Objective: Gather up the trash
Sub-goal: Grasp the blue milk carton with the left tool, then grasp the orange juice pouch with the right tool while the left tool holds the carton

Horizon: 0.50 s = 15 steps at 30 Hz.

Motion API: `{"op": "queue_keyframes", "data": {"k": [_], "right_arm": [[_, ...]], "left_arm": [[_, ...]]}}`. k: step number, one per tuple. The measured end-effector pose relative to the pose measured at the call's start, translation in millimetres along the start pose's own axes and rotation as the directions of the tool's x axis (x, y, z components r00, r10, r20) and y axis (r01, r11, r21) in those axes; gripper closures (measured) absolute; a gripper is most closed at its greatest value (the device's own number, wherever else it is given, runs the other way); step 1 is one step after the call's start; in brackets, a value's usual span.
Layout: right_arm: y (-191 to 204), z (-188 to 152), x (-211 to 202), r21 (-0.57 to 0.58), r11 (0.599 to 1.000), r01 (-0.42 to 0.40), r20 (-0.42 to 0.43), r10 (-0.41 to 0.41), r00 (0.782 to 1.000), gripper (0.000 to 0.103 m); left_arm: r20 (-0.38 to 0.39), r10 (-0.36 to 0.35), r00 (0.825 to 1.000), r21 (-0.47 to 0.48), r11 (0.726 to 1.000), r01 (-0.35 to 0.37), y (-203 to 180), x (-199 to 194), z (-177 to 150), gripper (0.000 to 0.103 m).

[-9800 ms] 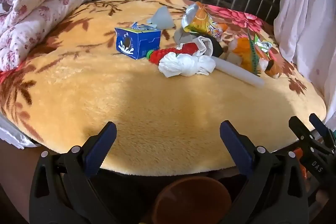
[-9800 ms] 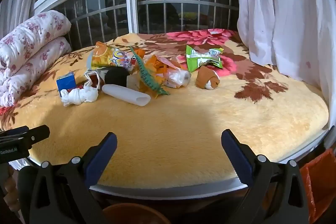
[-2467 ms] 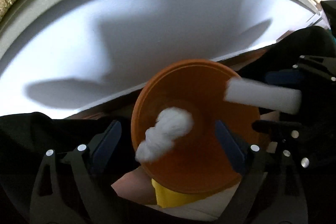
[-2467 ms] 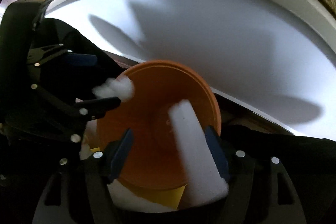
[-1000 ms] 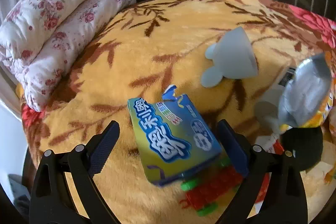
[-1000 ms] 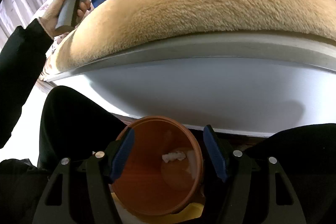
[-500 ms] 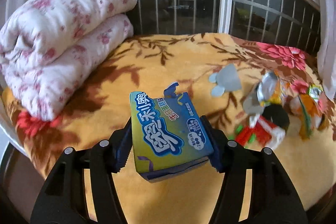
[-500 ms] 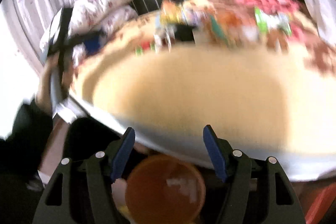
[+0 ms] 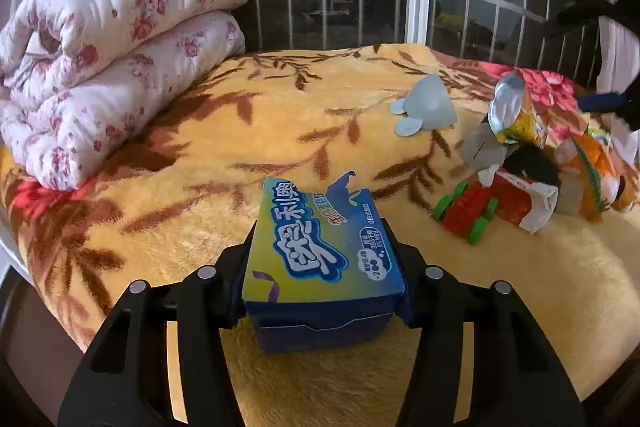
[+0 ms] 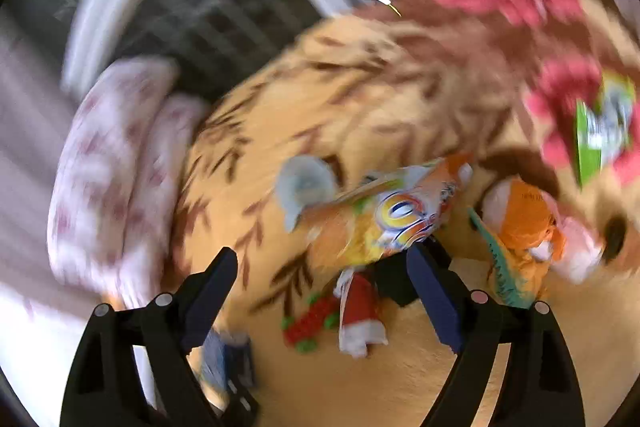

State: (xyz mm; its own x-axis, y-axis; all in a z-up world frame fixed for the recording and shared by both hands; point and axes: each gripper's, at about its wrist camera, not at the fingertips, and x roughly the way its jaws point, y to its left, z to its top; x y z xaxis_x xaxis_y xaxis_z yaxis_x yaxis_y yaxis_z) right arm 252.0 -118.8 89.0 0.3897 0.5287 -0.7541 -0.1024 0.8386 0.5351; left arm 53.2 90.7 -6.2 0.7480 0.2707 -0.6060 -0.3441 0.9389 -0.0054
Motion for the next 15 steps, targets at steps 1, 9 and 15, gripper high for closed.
{"op": "queue_keyframes", "data": {"k": [1, 9, 15], "right_arm": [[-7.1, 9.8, 8.4, 0.071, 0.997, 0.022, -0.034, -0.02, 0.999, 0.018], [-35.9, 32.6, 64.6, 0.283, 0.942, 0.18, -0.247, -0.11, 0.963, 0.016], [-52.4, 46.7, 93.0, 0.394, 0.889, 0.234, -0.229, -0.151, 0.962, 0.015]], "left_arm": [[0.003, -0.004, 1.0, -0.001, 1.0, 0.004, 0.9, 0.0, -0.1, 0.05], [0.026, -0.008, 1.0, 0.026, 1.0, 0.007, -2.4, 0.8, -6.1, 0.05], [0.036, -0.021, 0.999, 0.014, 1.0, 0.021, 1.6, 3.0, -7.1, 0.05]]}}
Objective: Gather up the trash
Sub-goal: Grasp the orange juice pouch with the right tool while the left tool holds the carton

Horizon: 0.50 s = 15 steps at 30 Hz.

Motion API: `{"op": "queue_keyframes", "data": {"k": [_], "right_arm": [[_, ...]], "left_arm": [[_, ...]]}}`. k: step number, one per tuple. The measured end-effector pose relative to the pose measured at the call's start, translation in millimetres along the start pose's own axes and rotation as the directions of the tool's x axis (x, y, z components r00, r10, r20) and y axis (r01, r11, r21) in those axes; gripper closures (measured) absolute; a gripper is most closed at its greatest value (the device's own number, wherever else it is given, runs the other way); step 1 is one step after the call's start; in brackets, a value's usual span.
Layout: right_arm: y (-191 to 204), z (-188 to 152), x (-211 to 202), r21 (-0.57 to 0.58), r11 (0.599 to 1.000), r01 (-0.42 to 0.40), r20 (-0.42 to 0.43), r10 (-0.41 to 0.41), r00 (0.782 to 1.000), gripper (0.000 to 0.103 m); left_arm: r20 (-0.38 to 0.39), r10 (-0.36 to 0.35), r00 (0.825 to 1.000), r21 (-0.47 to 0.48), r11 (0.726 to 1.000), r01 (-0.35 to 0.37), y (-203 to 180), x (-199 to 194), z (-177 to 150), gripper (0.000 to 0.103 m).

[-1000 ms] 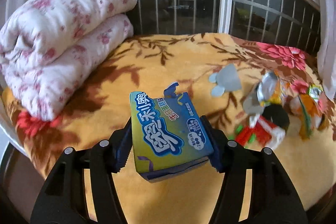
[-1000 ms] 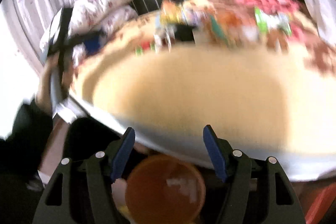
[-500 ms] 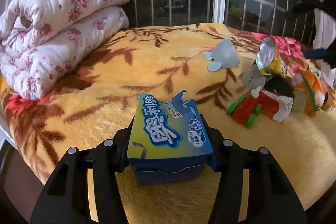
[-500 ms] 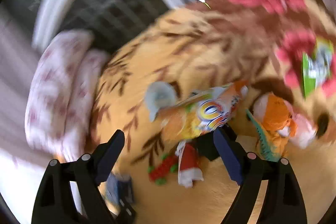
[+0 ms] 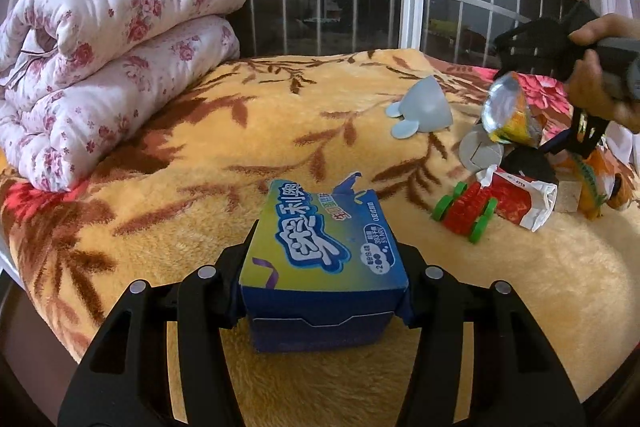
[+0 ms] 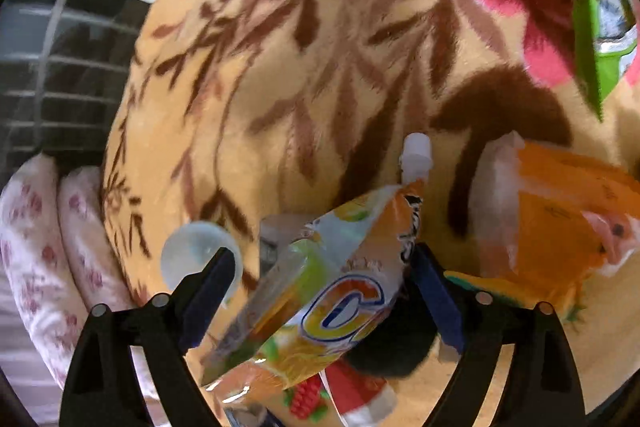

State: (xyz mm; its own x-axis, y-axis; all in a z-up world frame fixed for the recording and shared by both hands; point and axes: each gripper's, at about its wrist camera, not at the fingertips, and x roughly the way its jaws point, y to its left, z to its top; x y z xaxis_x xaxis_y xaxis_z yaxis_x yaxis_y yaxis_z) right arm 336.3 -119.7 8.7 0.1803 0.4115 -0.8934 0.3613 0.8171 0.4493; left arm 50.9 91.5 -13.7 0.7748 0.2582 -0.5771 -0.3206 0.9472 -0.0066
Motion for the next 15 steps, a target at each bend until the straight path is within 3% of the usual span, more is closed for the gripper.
{"op": "queue_keyframes", "data": {"k": [1, 2, 5, 8, 10, 13, 15], "right_arm": [[2.6, -0.5, 1.7, -0.009, 1.0, 0.014, 0.014, -0.014, 1.0, 0.017], [5.6, -1.9, 1.3, -0.029, 0.999, 0.031, 0.031, -0.03, 0.999, 0.027], [14.2, -10.1, -3.7, -0.131, 0.991, 0.029, 0.068, -0.02, 0.997, 0.041], [12.2, -20.5, -21.9, -0.195, 0.981, -0.003, 0.133, 0.03, 0.991, 0.046], [13.2, -31.1, -38.9, -0.266, 0.963, -0.054, 0.179, 0.104, 0.978, 0.047], [13.0, -56.6, -74.7, -0.408, 0.907, -0.109, 0.268, 0.233, 0.935, 0.047], [9.1, -78.5, -96.4, -0.501, 0.86, -0.099, 0.317, 0.289, 0.903, 0.047]], "left_arm": [[0.004, 0.0, 1.0, 0.001, 1.0, 0.0, -0.2, 0.0, -0.7, 0.05], [0.006, -0.001, 1.0, 0.002, 1.0, 0.001, -0.1, -0.1, -1.3, 0.05], [0.009, 0.0, 1.0, 0.001, 1.0, 0.0, -0.2, 0.2, -2.2, 0.05], [0.009, -0.003, 1.0, -0.004, 1.0, 0.003, 0.1, 0.3, -2.8, 0.05], [0.007, -0.01, 1.0, -0.01, 1.0, 0.01, 1.3, 0.0, -2.3, 0.05], [0.0, -0.034, 0.999, -0.028, 0.999, 0.034, 6.8, 0.1, 0.3, 0.051], [-0.002, -0.065, 0.998, -0.046, 0.997, 0.064, 13.7, -0.5, 2.6, 0.052]]}}
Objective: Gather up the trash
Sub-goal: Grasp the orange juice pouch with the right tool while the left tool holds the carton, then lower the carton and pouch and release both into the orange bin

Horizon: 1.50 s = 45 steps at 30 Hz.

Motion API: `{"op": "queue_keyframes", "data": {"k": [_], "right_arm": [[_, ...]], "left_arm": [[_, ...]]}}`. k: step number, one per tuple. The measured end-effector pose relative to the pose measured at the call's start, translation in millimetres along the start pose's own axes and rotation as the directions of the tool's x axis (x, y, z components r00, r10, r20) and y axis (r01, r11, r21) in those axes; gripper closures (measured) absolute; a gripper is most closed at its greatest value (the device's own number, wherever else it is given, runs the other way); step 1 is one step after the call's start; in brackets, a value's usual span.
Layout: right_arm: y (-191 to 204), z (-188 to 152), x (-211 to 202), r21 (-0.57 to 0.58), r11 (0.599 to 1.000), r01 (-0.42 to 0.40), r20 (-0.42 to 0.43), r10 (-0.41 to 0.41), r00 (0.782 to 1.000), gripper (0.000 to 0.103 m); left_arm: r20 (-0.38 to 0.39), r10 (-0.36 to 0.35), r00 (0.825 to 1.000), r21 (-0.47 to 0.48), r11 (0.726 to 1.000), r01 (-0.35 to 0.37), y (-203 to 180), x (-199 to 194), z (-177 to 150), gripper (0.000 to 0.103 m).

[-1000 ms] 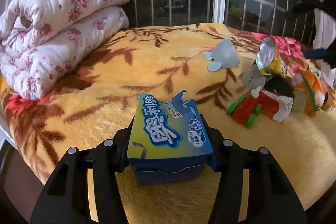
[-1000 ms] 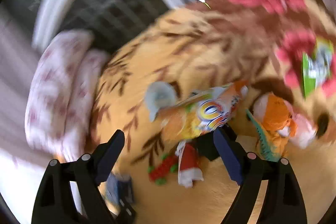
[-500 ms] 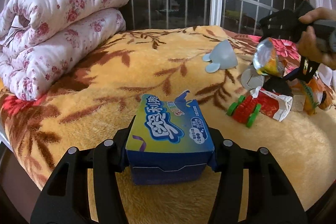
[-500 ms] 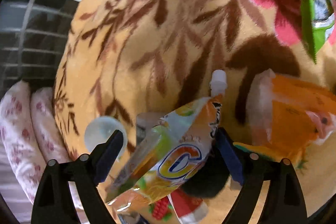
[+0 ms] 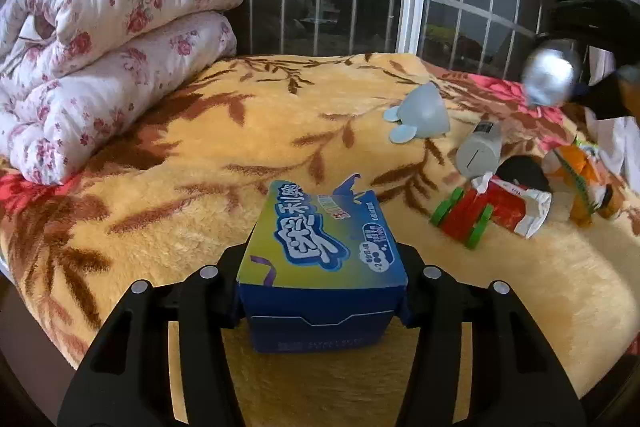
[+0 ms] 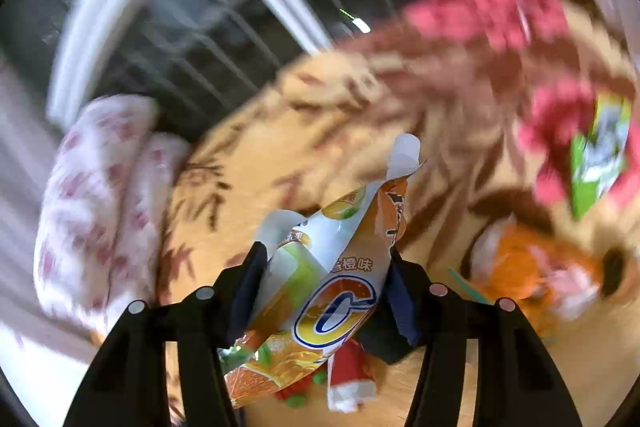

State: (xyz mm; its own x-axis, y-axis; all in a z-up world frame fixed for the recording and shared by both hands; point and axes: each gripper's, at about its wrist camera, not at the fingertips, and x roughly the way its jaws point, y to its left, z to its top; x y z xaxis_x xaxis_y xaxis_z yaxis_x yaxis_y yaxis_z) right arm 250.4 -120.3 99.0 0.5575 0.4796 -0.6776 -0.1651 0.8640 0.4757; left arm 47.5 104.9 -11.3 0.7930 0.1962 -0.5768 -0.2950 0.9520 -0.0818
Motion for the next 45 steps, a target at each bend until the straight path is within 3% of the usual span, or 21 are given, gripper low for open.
{"op": "queue_keyframes", "data": {"k": [5, 8, 13, 15, 19, 21, 28, 31, 39, 42, 45], "right_arm": [[17.0, -66.6, -71.2, -0.284, 0.959, 0.022, 0.14, 0.018, 0.99, 0.047], [16.2, -123.0, -107.7, -0.405, 0.909, 0.1, 0.233, -0.003, 0.972, 0.047], [9.7, -214.4, -142.6, -0.553, 0.802, 0.225, 0.353, -0.019, 0.935, 0.047], [4.5, -233.7, -147.9, -0.561, 0.8, 0.214, 0.346, -0.009, 0.938, 0.047], [-13.6, -256.1, -162.8, -0.509, 0.844, 0.169, 0.334, 0.012, 0.942, 0.046], [-19.4, -262.5, -165.2, -0.509, 0.845, 0.162, 0.317, 0.009, 0.948, 0.046], [-53.6, -302.3, -169.5, -0.512, 0.85, 0.122, 0.19, -0.026, 0.981, 0.046], [-67.5, -316.7, -171.0, -0.518, 0.849, 0.101, 0.14, -0.033, 0.99, 0.046], [-83.0, -356.2, -147.7, -0.599, 0.796, 0.088, 0.07, -0.057, 0.996, 0.046], [-86.1, -374.0, -129.7, -0.627, 0.773, 0.095, 0.051, -0.081, 0.995, 0.046], [-85.1, -388.6, -116.7, -0.67, 0.735, 0.105, 0.041, -0.104, 0.994, 0.046]], "left_arm": [[-0.001, -0.151, 0.989, -0.056, 0.987, 0.151, 23.8, -2.9, 4.6, 0.053], [0.003, -0.233, 0.973, -0.087, 0.969, 0.232, 36.4, -4.1, 4.6, 0.053], [0.009, -0.205, 0.979, -0.018, 0.979, 0.205, 23.0, -27.5, 7.0, 0.053], [0.021, -0.221, 0.975, 0.005, 0.975, 0.221, 14.8, -43.4, 7.1, 0.053], [0.031, -0.235, 0.972, 0.095, 0.968, 0.231, -20.9, -87.1, -0.8, 0.053], [0.024, -0.237, 0.971, 0.126, 0.964, 0.232, -33.9, -101.2, -9.0, 0.053], [-0.089, -0.263, 0.961, 0.235, 0.932, 0.277, -76.9, -134.9, -66.3, 0.053], [-0.147, -0.28, 0.949, 0.273, 0.91, 0.311, -88.0, -140.9, -92.8, 0.053], [-0.28, -0.231, 0.932, 0.427, 0.84, 0.336, -115.8, -125.4, -162.5, 0.053], [-0.324, -0.209, 0.923, 0.441, 0.83, 0.342, -117.2, -114.7, -178.5, 0.053], [-0.379, -0.206, 0.902, 0.421, 0.83, 0.366, -115.6, -102.3, -188.3, 0.053]]}}
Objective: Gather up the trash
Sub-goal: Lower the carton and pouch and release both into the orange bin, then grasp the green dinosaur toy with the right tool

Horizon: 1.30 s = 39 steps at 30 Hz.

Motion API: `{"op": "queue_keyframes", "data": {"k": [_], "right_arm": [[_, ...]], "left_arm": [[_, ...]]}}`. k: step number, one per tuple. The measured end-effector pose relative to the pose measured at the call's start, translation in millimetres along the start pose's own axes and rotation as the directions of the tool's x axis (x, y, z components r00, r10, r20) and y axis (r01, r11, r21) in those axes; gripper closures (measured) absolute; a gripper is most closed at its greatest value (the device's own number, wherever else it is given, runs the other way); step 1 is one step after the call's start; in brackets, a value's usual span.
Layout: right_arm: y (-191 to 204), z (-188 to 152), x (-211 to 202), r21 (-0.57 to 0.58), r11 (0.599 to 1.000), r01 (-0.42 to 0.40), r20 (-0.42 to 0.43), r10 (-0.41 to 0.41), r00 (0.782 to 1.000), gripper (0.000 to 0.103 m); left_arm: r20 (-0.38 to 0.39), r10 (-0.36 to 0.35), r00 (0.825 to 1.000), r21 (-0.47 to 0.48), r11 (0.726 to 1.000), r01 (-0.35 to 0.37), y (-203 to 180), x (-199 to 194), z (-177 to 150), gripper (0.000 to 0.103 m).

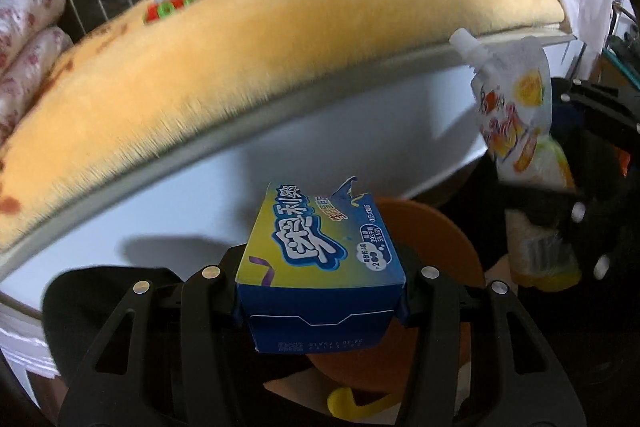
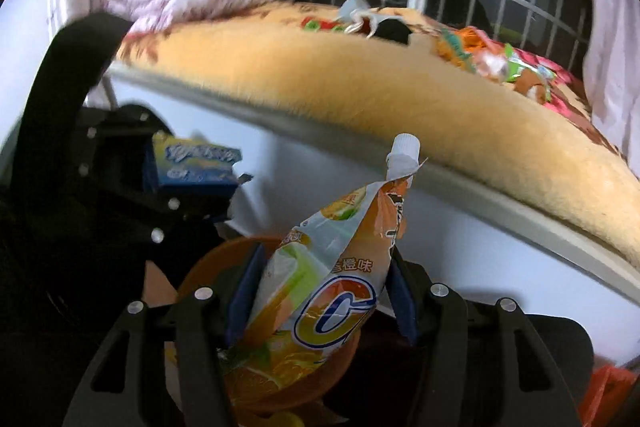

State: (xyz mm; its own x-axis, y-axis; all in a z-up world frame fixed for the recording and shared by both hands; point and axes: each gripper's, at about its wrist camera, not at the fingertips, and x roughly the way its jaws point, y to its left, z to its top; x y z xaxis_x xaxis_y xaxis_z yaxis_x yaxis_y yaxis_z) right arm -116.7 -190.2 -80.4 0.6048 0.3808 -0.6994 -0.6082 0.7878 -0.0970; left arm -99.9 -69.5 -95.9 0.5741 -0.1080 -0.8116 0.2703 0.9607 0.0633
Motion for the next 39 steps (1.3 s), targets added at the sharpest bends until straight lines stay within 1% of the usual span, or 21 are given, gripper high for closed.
{"op": "queue_keyframes", "data": {"k": [2, 7, 13, 14, 15, 16, 17, 19, 23, 27, 30, 33, 35, 38, 39], "right_arm": [[5.4, -4.0, 11.6, -0.025, 1.0, -0.015, -0.039, 0.014, 0.999, 0.046], [-1.3, -4.3, 29.6, 0.015, 0.998, -0.055, -0.1, 0.056, 0.993, 0.045], [-3.0, -3.8, 43.5, 0.03, 0.996, -0.079, -0.163, 0.083, 0.983, 0.044], [-3.2, -3.6, 46.3, 0.033, 0.996, -0.085, -0.179, 0.09, 0.98, 0.037], [-3.5, -3.1, 48.2, 0.035, 0.995, -0.09, -0.19, 0.095, 0.977, 0.025], [-4.0, -2.5, 49.1, 0.035, 0.996, -0.086, -0.192, 0.091, 0.977, 0.02], [-4.3, -1.5, 48.8, 0.036, 0.996, -0.082, -0.19, 0.088, 0.978, 0.018], [-6.2, 1.9, 48.5, 0.04, 0.995, -0.09, -0.195, 0.096, 0.976, 0.018], [-12.5, 0.2, 39.5, 0.048, 0.996, -0.073, -0.191, 0.081, 0.978, 0.018], [-24.0, 7.1, 15.1, 0.078, 0.994, -0.078, -0.147, 0.089, 0.985, 0.018], [-39.1, 22.7, -9.7, 0.114, 0.99, -0.084, -0.082, 0.094, 0.992, 0.018], [-58.7, 47.3, -30.3, 0.132, 0.988, -0.084, -0.005, 0.086, 0.996, 0.018], [-78.1, 71.9, -36.8, 0.143, 0.987, -0.076, 0.052, 0.069, 0.996, 0.018], [-106.1, 108.4, -35.7, 0.146, 0.988, -0.054, 0.121, 0.036, 0.992, 0.019], [-115.1, 121.7, -32.5, 0.137, 0.99, -0.037, 0.138, 0.018, 0.99, 0.022]], "left_arm": [[-0.024, -0.008, 1.0, -0.008, 1.0, 0.008, 1.9, 6.8, -2.0, 0.053], [-0.076, -0.031, 0.997, -0.028, 0.999, 0.029, 7.4, 22.1, -7.1, 0.053], [-0.116, -0.057, 0.992, -0.045, 0.998, 0.052, 11.6, 32.3, -10.0, 0.052], [-0.129, -0.067, 0.989, -0.048, 0.997, 0.061, 11.1, 34.3, -10.5, 0.05], [-0.148, -0.065, 0.987, -0.052, 0.997, 0.058, 11.7, 38.0, -11.6, 0.037], [-0.161, -0.061, 0.985, -0.056, 0.997, 0.053, 12.6, 41.9, -9.9, 0.027], [-0.167, -0.06, 0.984, -0.059, 0.997, 0.05, 13.4, 43.2, -10.7, 0.014], [-0.168, -0.062, 0.984, -0.07, 0.996, 0.051, 15.7, 43.3, -11.5, 0.013], [-0.178, -0.06, 0.982, -0.08, 0.996, 0.047, 17.2, 44.2, -13.3, 0.013], [-0.158, -0.052, 0.986, -0.085, 0.996, 0.039, 14.0, 39.4, -8.3, 0.013], [-0.124, -0.043, 0.991, -0.087, 0.996, 0.033, 15.3, 30.6, -1.6, 0.013], [-0.079, -0.033, 0.996, -0.089, 0.996, 0.026, 19.8, 16.3, 15.7, 0.013], [-0.039, -0.026, 0.999, -0.096, 0.995, 0.022, 23.2, 3.3, 27.1, 0.013], [0.013, -0.021, 1.0, -0.115, 0.993, 0.022, 27.7, -12.3, 43.4, 0.013], [0.028, -0.014, 0.999, -0.122, 0.992, 0.018, 28.5, -17.9, 51.0, 0.013]]}}
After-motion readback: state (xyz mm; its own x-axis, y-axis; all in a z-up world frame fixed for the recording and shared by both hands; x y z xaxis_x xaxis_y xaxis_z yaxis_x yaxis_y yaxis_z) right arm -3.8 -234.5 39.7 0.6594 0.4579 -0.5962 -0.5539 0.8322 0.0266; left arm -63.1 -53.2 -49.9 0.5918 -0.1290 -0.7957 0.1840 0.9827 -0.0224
